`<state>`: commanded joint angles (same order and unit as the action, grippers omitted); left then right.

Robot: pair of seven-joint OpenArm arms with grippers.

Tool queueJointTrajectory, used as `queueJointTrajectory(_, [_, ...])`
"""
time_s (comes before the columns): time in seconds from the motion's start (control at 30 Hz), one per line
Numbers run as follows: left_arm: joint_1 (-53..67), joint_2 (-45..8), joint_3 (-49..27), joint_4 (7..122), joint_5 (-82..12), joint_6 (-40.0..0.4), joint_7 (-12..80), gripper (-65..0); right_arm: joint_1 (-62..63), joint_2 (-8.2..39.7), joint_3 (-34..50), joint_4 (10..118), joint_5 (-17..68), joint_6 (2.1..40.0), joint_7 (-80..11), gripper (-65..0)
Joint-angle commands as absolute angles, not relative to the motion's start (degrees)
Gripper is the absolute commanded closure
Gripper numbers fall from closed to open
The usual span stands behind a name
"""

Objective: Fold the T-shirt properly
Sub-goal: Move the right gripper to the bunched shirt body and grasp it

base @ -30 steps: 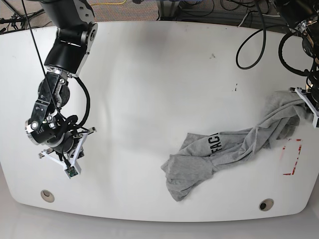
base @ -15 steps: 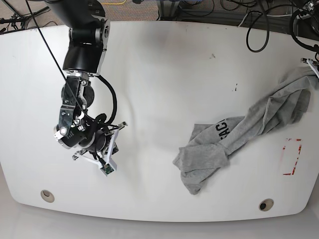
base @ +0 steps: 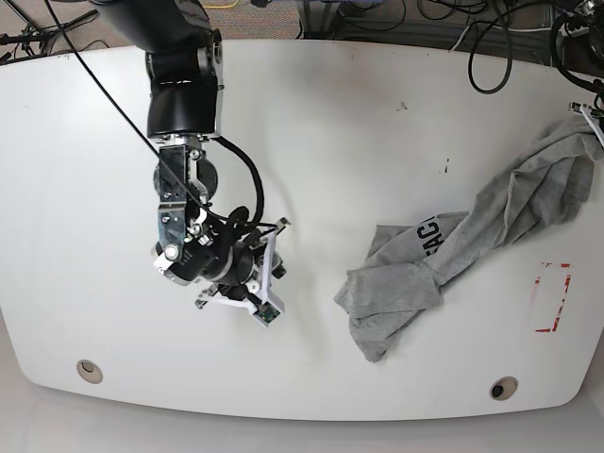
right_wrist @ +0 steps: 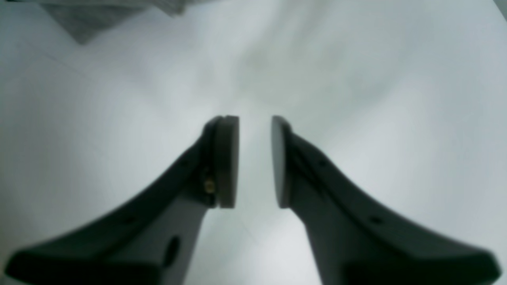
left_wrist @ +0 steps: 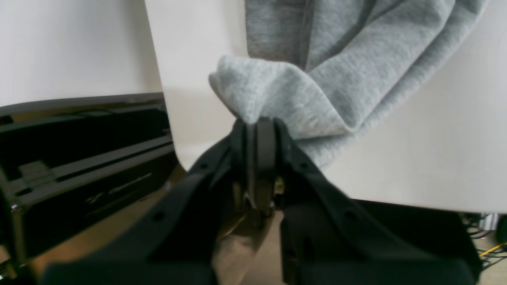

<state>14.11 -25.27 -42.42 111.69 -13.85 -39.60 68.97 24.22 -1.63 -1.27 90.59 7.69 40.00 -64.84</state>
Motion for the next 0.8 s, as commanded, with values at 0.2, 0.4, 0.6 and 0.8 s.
queueJointTrajectory(0.2, [14.1,-25.5,-42.5,111.7,-13.8,-39.7,69.0,0.0,24.3,-4.9,-1.4,87.1,7.7,40.0,-59.7,-49.0])
queueJointTrajectory(0.4, [14.1,-25.4,-42.2,111.9,-13.9,-39.8,69.0,0.0,24.4,-6.8,-3.4,80.7,7.7,40.0,-54.0,-48.7])
queueJointTrajectory(0.6, [14.1,-25.2,-42.2,111.9,-14.1,-39.8,69.0,0.0,25.2,-7.0,-8.5,73.2,7.7,40.0,-46.4,-48.7])
queueJointTrajectory(0.8, [14.1,-25.2,-42.2,111.9,-14.2,-39.8,69.0,0.0,27.6,-7.0,-9.4,62.3,8.0,40.0,-36.6,-48.7])
